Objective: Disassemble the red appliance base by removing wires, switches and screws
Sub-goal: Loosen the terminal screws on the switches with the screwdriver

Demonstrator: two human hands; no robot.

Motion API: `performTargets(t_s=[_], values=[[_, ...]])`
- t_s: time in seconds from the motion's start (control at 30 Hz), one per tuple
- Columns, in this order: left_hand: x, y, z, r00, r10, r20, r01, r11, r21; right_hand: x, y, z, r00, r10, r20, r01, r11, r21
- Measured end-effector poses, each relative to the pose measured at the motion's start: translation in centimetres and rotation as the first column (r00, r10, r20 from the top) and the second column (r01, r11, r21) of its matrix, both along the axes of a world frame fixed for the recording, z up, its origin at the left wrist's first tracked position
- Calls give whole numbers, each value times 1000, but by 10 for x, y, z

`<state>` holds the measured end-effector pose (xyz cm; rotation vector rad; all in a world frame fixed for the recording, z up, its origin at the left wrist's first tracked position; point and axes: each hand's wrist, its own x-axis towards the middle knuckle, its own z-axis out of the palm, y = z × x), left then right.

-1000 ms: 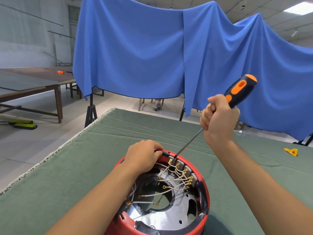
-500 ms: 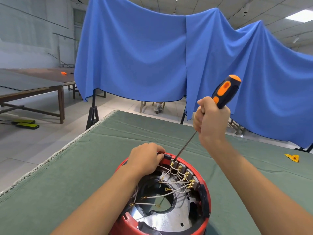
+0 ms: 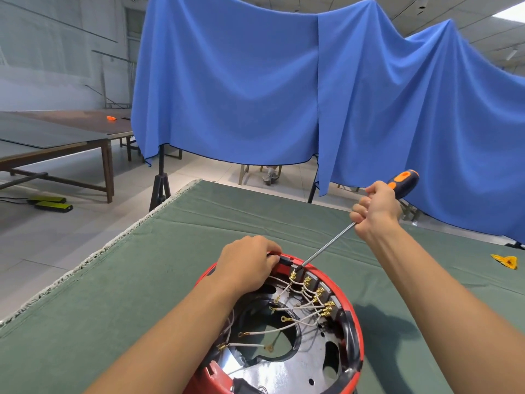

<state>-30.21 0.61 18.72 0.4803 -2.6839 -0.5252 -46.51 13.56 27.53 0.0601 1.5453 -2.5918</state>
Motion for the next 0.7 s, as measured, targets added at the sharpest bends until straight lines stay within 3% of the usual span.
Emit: performTargets(t_s=[0.2,0.47,0.7], values=[[0,-2,-2,1000,7,13,-7,1000,3,-5,3,-8,999,26,47,-24,999,-35],[1,0,0,1000,13,17,-13,1000,8,21,8,6,993,-9,-120,-3,995,-104],[2,2,0,1000,6,13,-7,1000,6,3,13,-12,996,-48,76,55,995,-86]])
